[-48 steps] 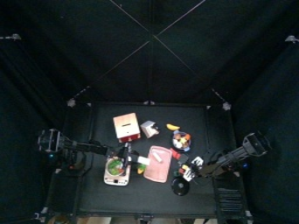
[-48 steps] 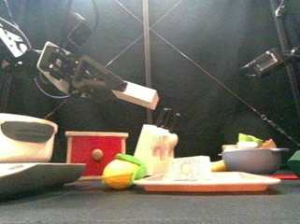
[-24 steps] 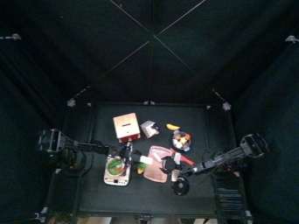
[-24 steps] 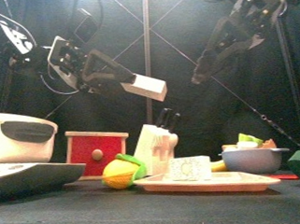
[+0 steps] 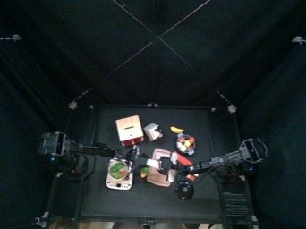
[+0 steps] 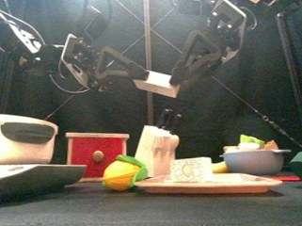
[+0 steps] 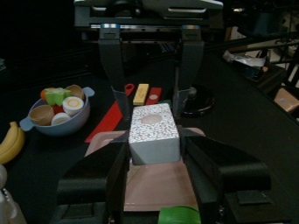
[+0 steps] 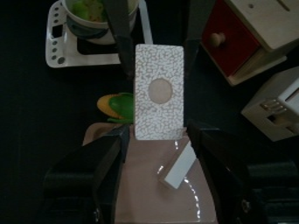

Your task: Hand over rice block

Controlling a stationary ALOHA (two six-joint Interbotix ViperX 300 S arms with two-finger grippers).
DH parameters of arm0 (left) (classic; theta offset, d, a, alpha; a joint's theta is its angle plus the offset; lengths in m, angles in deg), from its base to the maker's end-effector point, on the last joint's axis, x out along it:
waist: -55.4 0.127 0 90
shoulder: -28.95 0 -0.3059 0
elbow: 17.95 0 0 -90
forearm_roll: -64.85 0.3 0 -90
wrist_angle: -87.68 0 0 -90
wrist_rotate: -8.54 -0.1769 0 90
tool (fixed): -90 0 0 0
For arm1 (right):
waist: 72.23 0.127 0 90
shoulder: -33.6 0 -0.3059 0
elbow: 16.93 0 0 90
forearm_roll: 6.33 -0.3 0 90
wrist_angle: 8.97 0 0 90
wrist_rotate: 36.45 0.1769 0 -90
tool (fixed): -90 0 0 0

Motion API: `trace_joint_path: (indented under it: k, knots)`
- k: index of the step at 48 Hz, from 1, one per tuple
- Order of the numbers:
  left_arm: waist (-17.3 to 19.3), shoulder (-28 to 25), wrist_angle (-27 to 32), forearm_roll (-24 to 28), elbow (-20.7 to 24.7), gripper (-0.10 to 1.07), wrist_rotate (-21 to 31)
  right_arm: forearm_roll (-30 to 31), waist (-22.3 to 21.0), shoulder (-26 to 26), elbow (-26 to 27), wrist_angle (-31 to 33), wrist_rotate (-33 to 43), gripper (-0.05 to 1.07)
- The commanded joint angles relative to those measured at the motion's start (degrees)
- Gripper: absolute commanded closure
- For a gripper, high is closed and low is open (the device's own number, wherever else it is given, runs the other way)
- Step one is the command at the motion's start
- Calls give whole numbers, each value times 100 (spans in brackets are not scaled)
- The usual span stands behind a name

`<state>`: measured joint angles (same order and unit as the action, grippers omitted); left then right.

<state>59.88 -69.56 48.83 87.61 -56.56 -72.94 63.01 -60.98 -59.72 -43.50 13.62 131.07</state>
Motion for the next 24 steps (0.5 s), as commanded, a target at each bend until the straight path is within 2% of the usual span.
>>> trace_joint_path:
  k: [1,11,24]
  knots:
    - [0,0,-53,-9,158,41,18,-26,-88,26,149,-9,0,15]
    - [0,-88,-53,-18,246,40,18,-44,-158,-114,211,-35,-18,18]
    - [18,-88,-53,-35,246,36,18,-44,-167,-141,237,-18,-26,43]
